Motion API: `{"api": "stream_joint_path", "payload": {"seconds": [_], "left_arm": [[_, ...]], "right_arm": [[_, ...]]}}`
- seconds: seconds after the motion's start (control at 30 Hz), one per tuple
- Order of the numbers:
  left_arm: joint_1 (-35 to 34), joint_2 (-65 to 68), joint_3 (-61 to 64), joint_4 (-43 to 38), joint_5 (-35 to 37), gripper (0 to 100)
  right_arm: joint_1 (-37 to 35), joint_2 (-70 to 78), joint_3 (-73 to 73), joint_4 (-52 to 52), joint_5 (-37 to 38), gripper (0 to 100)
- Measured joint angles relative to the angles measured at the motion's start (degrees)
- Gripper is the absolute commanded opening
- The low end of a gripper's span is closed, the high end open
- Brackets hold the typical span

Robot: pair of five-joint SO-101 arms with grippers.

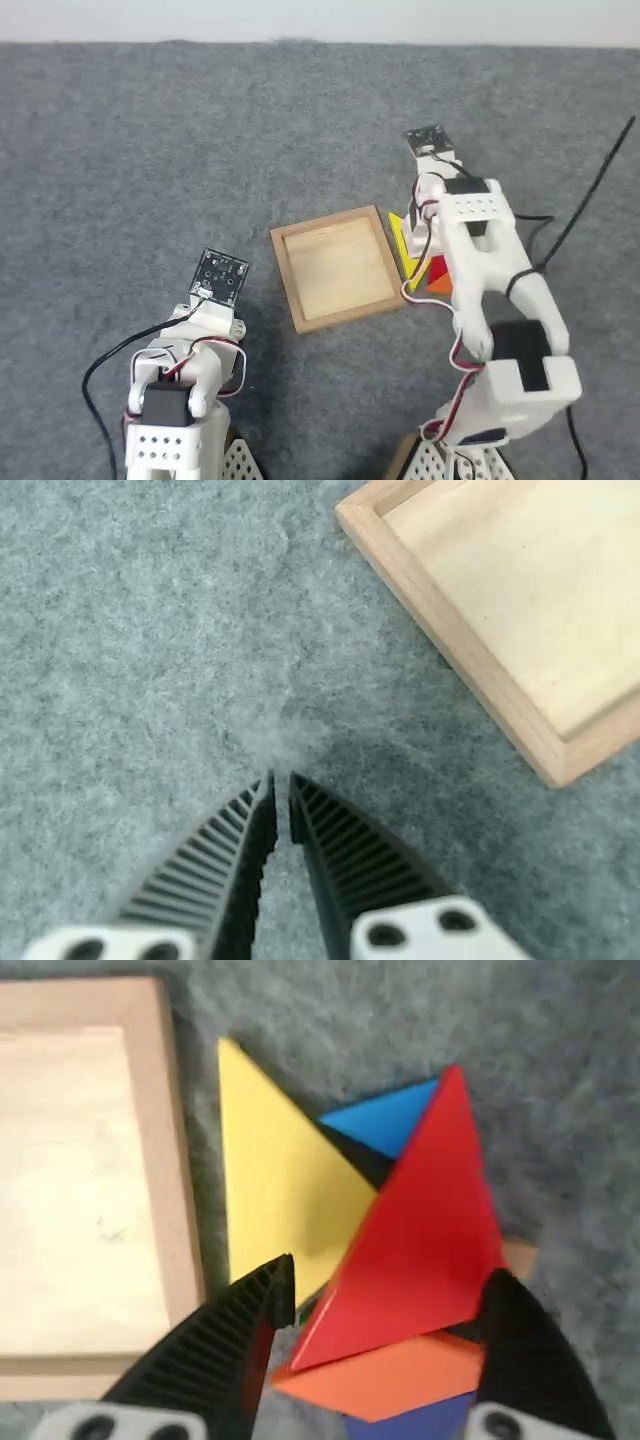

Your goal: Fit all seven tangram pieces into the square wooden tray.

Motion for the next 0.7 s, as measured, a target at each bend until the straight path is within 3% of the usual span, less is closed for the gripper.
{"api": "stream_joint_path", "payload": {"seconds": [0.43,0.7], "left_arm": [[0.0,0.0,0.0,0.0,0.0,2],[0.0,0.0,0.0,0.0,0.0,2]], "right_arm": [[2.37,6.33,-1.93,-1.05,0.44,31.5],[3.16,6.77,-2.55,-1.14,0.79,13.1]]}}
